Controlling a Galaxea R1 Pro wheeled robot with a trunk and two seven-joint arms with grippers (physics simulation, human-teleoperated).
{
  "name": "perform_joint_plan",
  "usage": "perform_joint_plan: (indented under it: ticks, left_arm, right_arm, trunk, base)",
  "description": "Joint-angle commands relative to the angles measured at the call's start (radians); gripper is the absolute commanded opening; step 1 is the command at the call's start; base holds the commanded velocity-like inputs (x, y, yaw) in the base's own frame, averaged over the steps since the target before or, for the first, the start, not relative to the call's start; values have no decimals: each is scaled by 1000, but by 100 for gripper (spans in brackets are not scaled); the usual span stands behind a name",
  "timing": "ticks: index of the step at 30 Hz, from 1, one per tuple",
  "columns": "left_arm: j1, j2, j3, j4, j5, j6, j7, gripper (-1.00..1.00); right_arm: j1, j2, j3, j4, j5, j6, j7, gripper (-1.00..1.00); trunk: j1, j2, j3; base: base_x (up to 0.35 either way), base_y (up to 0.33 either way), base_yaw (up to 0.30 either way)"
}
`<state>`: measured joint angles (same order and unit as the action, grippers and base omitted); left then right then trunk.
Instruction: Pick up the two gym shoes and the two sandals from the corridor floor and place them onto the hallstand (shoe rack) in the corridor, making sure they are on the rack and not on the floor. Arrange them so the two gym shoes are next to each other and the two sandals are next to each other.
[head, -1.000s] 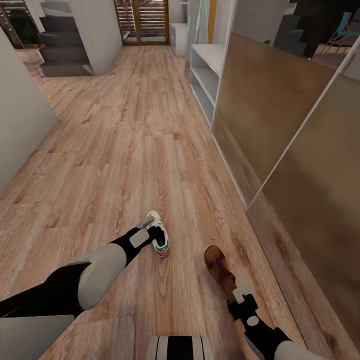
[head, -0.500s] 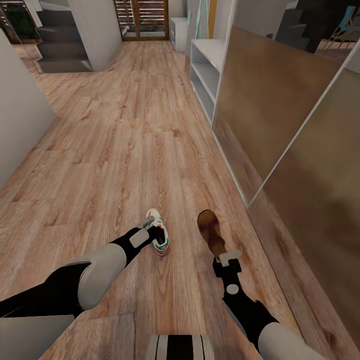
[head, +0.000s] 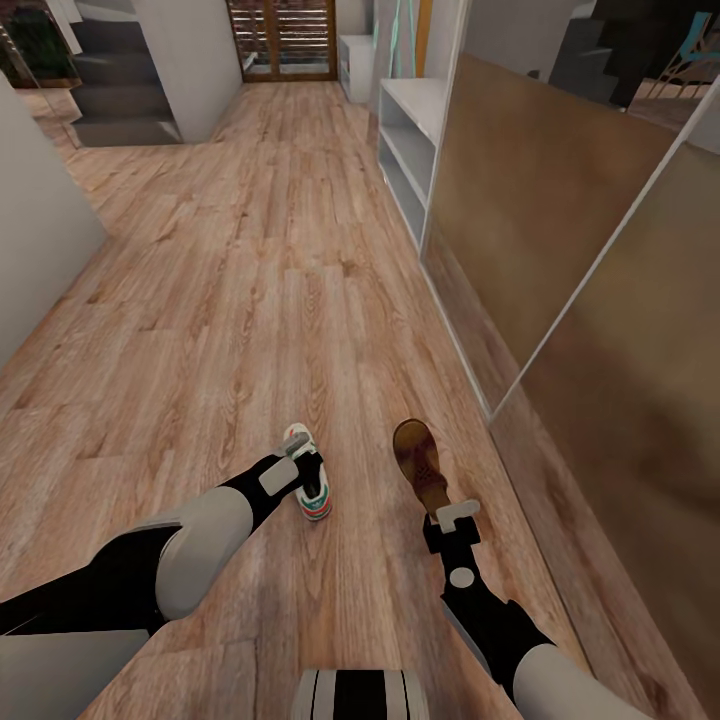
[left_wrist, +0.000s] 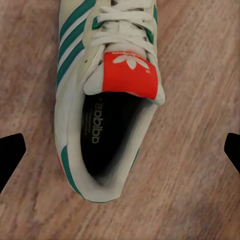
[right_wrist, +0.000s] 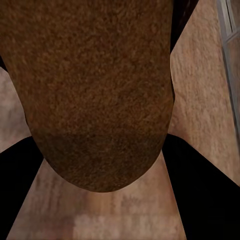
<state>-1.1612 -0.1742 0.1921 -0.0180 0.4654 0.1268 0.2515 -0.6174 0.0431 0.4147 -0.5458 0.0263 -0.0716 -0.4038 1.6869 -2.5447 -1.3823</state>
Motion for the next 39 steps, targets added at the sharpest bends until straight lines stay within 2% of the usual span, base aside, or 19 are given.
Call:
perform_joint_plan:
  ticks: [1,28,35,39]
  left_arm:
    - [0,0,8,-2,-5,5,5,100]
    - [0,0,10,-3,-5,2,6,100]
    - [0,0,10,-3,-5,2,6,100]
    - [0,0,9,-3,-5,2,6,100]
  right_arm:
    - [-1,0,5,1,3,-1,-7,-100]
    - [-1,0,5,1,3,-1,-7,-100]
    - [-1,0,5,1,3,-1,-7,-100]
    - [-1,0,5,1,3,-1,-7,-100]
  trunk:
    - [0,0,-1]
    - [0,0,-1]
    - [2,-1,-16]
    - [2,-1,-16]
  base:
    - [9,-9,0]
    - [39,-5,0]
    - [1,0,0]
    - [0,0,0]
